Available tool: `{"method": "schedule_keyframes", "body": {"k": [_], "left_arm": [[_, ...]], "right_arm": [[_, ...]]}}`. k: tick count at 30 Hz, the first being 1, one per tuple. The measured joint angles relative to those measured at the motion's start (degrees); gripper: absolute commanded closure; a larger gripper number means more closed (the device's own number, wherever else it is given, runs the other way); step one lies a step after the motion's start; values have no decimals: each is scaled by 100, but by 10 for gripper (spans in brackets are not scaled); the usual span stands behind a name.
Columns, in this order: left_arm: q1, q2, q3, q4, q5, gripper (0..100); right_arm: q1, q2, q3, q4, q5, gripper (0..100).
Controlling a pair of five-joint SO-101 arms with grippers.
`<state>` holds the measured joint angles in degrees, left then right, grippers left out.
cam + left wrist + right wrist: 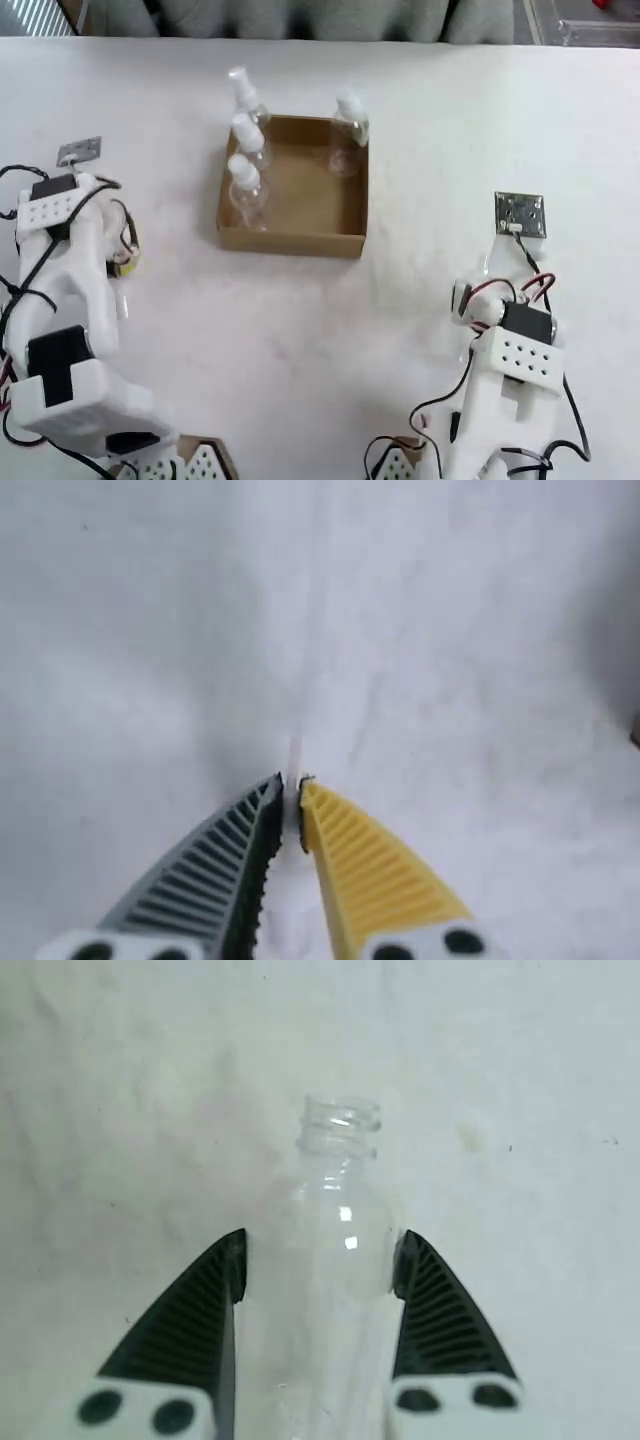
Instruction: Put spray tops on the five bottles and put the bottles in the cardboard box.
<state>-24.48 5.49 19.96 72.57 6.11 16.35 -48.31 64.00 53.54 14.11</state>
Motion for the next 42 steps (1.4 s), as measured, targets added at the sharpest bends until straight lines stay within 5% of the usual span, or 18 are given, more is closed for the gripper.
{"method": "schedule_keyframes", "body": {"k": [6,12,18,24,32,42], "left_arm": [[35,-264,492,-747,1705,960],[123,-1829,1626,-1152,1837,708],[149,-2919,2066,-1143,1741,729],[-26,-2927,1741,-404,879,762],[-44,-3569,1231,1029,-510,939],[290,-4202,1503,1301,-3912,953]], "right_arm": [[0,-9,26,0,0,981],[18,-9,26,0,0,981],[18,-9,26,0,0,981],[35,-9,26,0,0,981],[35,-9,26,0,0,981],[35,-9,26,0,0,981]]}}
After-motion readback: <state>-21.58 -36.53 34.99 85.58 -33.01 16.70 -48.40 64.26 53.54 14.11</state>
